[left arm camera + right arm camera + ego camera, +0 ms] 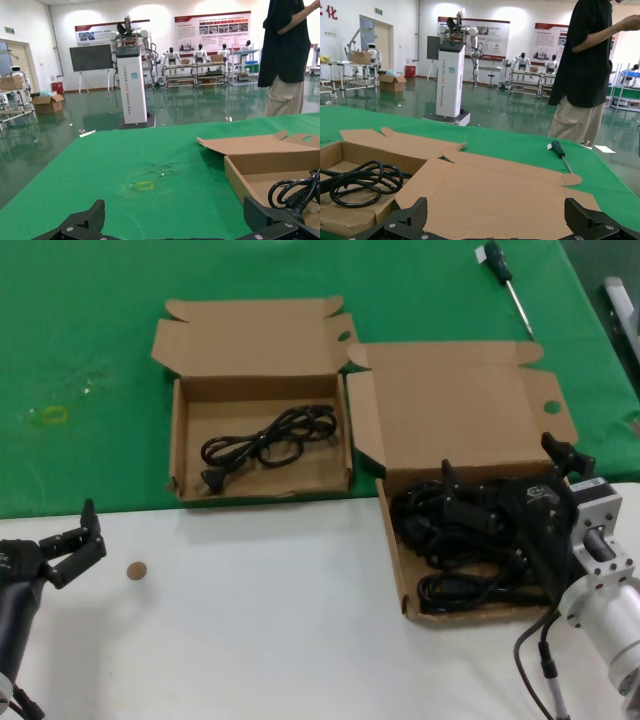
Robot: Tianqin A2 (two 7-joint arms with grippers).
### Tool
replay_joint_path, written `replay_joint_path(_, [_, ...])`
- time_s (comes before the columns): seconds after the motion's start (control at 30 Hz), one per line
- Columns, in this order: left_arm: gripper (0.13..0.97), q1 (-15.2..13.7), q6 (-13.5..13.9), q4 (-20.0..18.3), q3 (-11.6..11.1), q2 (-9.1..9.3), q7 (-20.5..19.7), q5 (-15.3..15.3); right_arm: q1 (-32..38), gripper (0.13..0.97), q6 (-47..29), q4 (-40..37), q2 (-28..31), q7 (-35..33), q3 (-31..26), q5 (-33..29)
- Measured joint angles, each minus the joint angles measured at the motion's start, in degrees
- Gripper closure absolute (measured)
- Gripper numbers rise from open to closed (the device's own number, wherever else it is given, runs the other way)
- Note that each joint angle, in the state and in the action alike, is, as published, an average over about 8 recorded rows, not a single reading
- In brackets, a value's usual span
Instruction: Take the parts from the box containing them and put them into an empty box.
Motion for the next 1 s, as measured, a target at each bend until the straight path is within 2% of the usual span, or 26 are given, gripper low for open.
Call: replay_joint_path(1.0, [0.132,0.00,0.00,0.00,0.00,0.00,0.00,0.00,0.00,0.129,0.00,0.00,0.00,0.00,0.00,0.00])
